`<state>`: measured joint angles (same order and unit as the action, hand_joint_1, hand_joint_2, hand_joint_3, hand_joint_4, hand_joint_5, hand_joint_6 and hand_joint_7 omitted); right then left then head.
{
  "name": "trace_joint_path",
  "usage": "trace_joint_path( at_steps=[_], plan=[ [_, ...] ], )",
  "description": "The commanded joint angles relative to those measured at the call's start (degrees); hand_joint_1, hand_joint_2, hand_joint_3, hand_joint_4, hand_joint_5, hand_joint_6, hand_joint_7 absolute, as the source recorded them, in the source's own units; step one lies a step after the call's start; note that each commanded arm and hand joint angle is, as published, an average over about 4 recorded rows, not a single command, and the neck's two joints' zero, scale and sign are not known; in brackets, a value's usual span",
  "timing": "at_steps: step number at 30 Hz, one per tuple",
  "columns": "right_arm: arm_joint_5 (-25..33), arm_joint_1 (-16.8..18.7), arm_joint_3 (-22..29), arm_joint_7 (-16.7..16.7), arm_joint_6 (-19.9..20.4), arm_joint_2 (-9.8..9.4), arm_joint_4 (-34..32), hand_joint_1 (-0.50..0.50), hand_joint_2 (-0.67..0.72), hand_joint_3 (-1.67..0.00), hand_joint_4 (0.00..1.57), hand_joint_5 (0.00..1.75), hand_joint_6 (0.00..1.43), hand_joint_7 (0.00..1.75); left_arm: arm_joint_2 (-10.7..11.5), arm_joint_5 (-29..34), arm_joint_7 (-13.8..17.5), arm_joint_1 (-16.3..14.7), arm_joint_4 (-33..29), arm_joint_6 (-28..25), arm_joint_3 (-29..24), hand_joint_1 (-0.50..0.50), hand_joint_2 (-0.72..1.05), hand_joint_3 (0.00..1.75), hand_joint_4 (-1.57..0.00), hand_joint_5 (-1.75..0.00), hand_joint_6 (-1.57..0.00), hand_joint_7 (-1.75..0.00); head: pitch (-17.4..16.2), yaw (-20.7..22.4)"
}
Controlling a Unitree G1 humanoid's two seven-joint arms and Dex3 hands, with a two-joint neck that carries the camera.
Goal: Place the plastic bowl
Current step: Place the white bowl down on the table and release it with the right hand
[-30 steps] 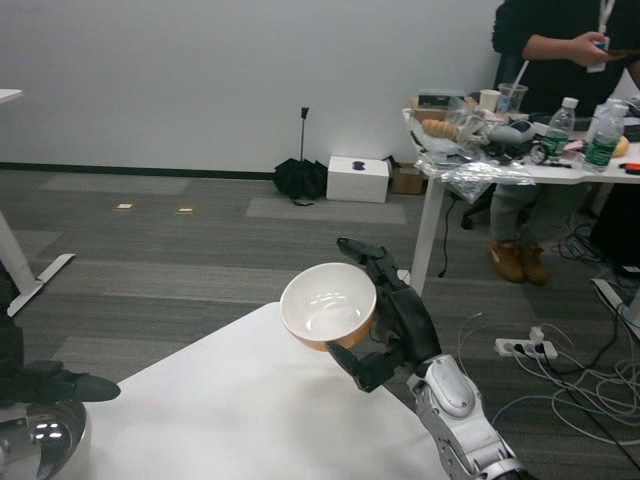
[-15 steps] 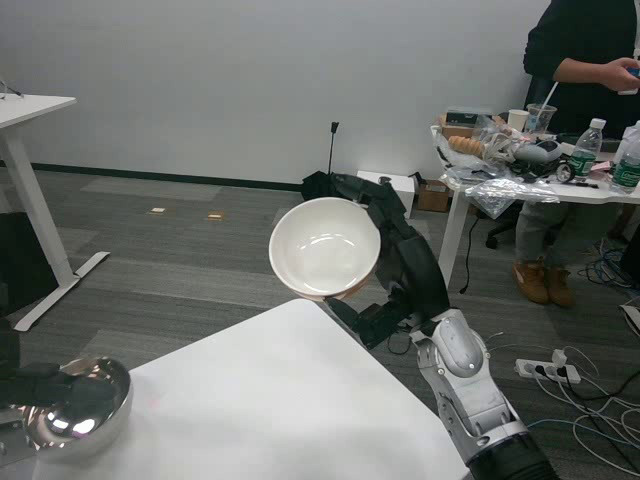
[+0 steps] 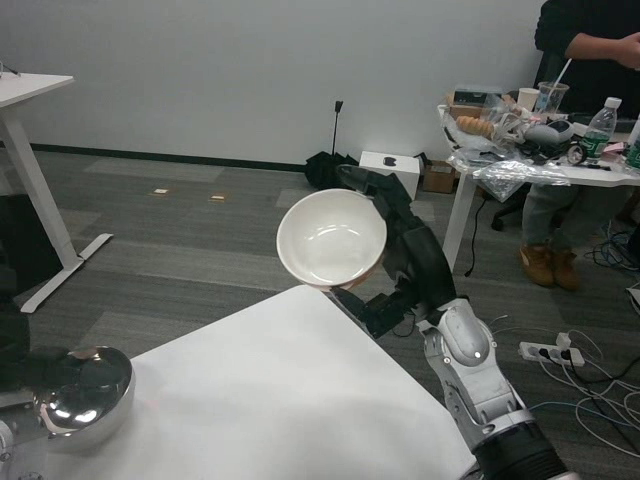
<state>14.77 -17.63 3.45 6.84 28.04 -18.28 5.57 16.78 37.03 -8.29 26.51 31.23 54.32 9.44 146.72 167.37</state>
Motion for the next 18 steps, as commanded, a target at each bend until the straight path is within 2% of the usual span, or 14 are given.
trace_joint_path(
  at_steps=[1,7,9,14,18],
  plan=[
    [-0.2,-1.4,-0.4,-0.3,-0.2,-0.18,0.1,-0.42,-0.35,-1.59,1.57,1.14,1.34,0.70,0.8,0.1,0.2,0.3,0.2,0.1,-0.7,-0.30,-0.55,0.00,-0.15,0.00,-0.13,0.00,-0.5,2.5],
    [-0.2,-2.9,-2.4,-0.8,-0.3,-0.48,0.9,-0.42,-0.35,-1.59,1.57,1.07,1.34,0.70,0.7,0.1,0.9,-0.2,0.2,-0.2,-1.3,-0.30,-0.55,0.04,-0.15,0.00,-0.13,0.00,-0.9,7.1],
    [-0.2,-3.6,-3.5,-0.9,-0.3,-0.61,1.4,-0.42,-0.35,-1.59,1.57,1.12,1.34,0.70,0.8,0.1,1.2,-0.4,0.2,-0.4,-1.6,-0.30,-0.55,0.02,-0.15,0.00,-0.13,0.00,-0.9,8.3],
    [-0.1,-5.1,-5.6,-0.9,-0.3,-0.79,2.7,-0.42,-0.35,-1.59,1.57,1.09,1.34,0.70,0.8,0.1,1.8,-1.1,0.1,-0.9,-2.2,-0.30,-0.55,0.00,-0.15,0.00,-0.13,0.00,-0.9,12.3],
    [-0.1,-6.3,-7.6,-1.2,-0.2,-0.81,3.7,-0.42,-0.35,-1.59,1.57,1.16,1.34,0.70,0.7,0.1,2.2,-1.6,-0.2,-1.5,-2.6,-0.30,-0.55,0.00,-0.15,0.00,-0.13,0.00,-1.2,15.9]
  ],
)
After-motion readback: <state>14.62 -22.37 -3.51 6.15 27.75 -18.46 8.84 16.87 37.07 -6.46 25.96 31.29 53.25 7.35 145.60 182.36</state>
